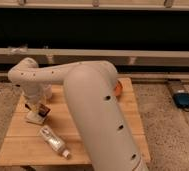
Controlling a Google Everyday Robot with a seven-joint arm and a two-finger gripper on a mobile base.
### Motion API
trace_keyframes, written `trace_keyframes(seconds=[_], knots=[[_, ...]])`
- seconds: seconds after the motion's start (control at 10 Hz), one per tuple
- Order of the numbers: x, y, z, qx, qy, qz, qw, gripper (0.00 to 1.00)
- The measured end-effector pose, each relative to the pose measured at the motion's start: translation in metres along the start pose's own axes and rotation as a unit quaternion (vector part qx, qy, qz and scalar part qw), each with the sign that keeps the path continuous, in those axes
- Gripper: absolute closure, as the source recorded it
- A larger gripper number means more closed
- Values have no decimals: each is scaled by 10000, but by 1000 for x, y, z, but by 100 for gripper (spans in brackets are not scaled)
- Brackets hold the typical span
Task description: Place the eraser on the white sponge
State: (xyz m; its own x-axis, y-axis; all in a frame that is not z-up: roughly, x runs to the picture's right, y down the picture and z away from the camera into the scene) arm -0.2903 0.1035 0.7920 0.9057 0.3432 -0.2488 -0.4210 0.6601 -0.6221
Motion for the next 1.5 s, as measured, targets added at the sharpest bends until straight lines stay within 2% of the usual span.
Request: trace_keyframes(seconds=[0.1, 0.3, 0.6, 0.9, 1.5], knots=[[10, 1, 0, -9, 23, 11, 10000, 31], [19, 15, 8, -55, 113, -122, 9998, 20], [21, 27, 15, -105, 183, -261, 9994, 20], [14, 33, 19, -132, 181, -317, 9992, 20], [21, 24, 27, -89, 275, -130, 9995, 20]])
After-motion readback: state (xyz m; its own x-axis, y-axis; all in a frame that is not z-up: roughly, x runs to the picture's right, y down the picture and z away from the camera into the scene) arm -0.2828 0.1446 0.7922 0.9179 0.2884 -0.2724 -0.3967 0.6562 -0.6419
